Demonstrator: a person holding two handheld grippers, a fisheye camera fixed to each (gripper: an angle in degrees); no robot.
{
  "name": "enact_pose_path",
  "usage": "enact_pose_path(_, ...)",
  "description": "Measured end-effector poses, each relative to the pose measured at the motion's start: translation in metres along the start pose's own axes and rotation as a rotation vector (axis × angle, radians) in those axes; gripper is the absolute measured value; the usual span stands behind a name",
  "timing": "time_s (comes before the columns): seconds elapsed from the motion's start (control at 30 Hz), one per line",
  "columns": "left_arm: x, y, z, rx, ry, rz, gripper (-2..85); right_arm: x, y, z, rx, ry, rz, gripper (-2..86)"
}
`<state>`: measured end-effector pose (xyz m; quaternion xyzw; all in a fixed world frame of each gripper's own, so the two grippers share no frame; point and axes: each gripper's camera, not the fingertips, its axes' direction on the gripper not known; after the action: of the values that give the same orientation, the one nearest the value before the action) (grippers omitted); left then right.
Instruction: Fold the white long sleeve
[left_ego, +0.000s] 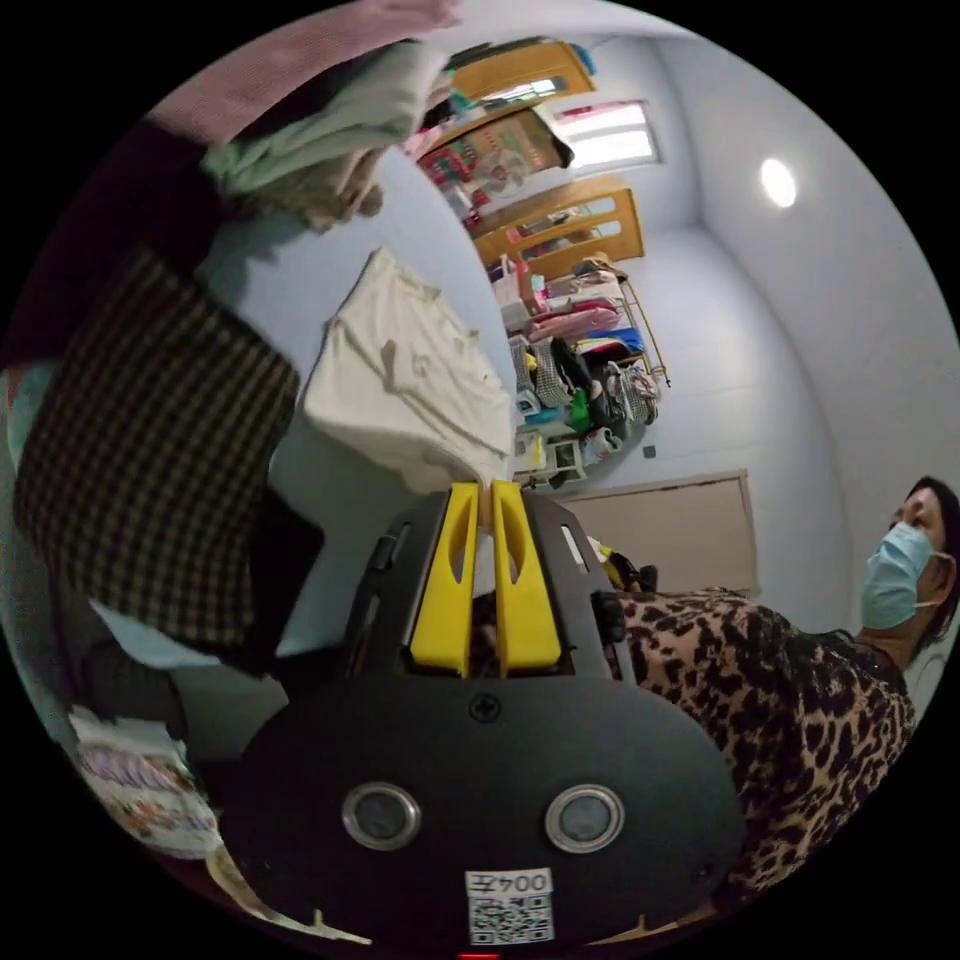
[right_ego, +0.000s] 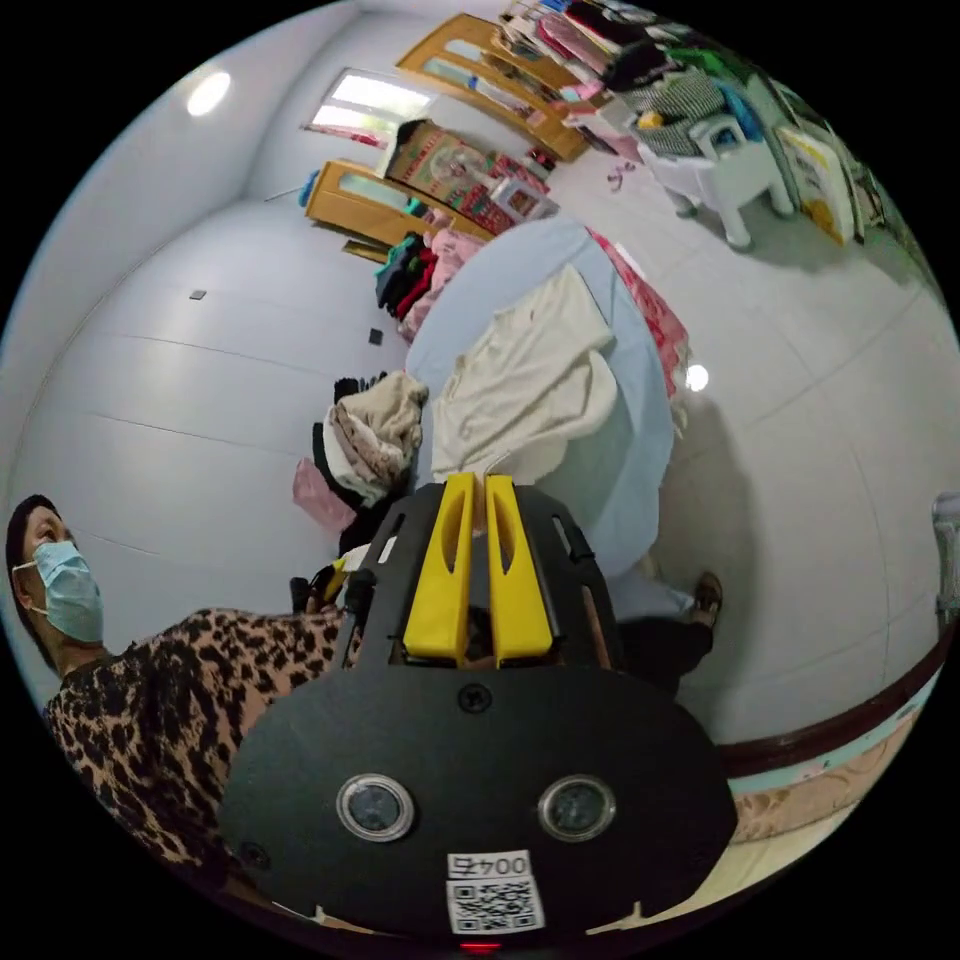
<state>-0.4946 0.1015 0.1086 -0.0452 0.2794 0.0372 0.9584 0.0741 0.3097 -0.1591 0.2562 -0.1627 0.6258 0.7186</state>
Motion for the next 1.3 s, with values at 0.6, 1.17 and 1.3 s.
enact_pose_path(0.6,-0.002,-0.268,0.171,0.093,-0.263,0.141,2.9,-0.006,-0.255,0.232,0.056,0.145,-0.151,2.8)
enact_pose_path(1.17,-0.076,-0.368,0.316,0.044,-0.547,-0.036,2.0,0.094,-0.374,0.431,-0.051,0.27,-0.034,6.8)
enact_pose_path(1.3,-0.066,-0.368,0.321,0.059,-0.588,0.024,2.1,0.074,-0.384,0.45,-0.004,0.43,-0.163,8.4)
